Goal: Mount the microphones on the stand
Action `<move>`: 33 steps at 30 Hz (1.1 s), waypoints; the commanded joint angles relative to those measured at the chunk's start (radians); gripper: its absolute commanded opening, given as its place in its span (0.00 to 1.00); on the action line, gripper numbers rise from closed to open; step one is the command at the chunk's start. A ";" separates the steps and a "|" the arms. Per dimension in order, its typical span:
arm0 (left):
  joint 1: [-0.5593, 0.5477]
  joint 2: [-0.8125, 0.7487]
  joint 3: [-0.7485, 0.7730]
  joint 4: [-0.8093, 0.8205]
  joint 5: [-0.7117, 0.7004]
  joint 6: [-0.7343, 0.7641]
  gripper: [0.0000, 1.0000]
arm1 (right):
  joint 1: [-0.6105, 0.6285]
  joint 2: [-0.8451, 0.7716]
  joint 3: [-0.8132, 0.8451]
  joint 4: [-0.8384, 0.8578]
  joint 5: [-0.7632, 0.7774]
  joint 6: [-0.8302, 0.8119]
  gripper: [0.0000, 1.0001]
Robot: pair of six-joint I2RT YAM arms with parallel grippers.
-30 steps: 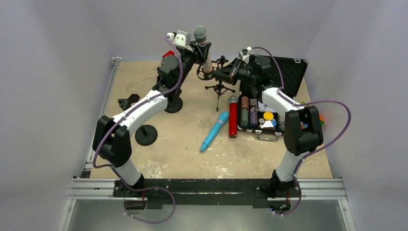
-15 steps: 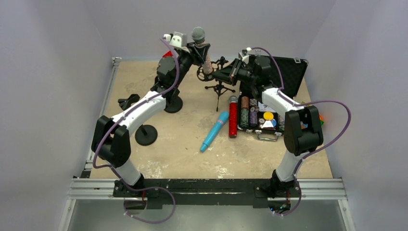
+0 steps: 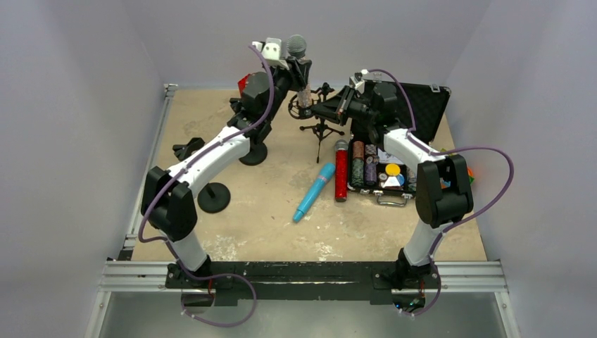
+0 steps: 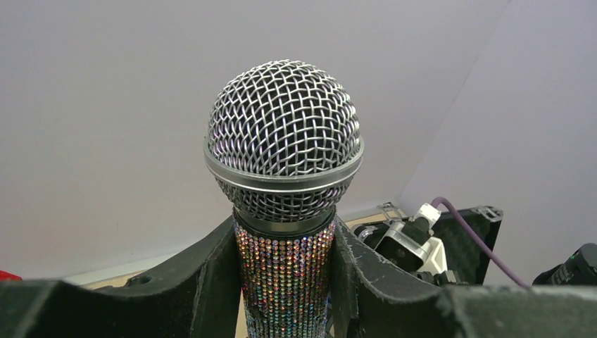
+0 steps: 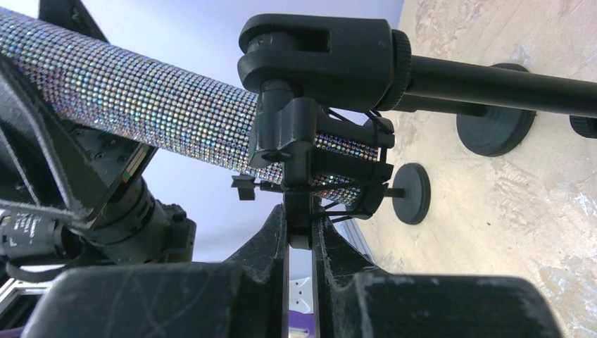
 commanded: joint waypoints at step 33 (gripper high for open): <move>0.038 0.134 -0.321 -0.287 0.492 -0.212 0.00 | -0.026 -0.028 -0.029 0.171 -0.009 0.140 0.00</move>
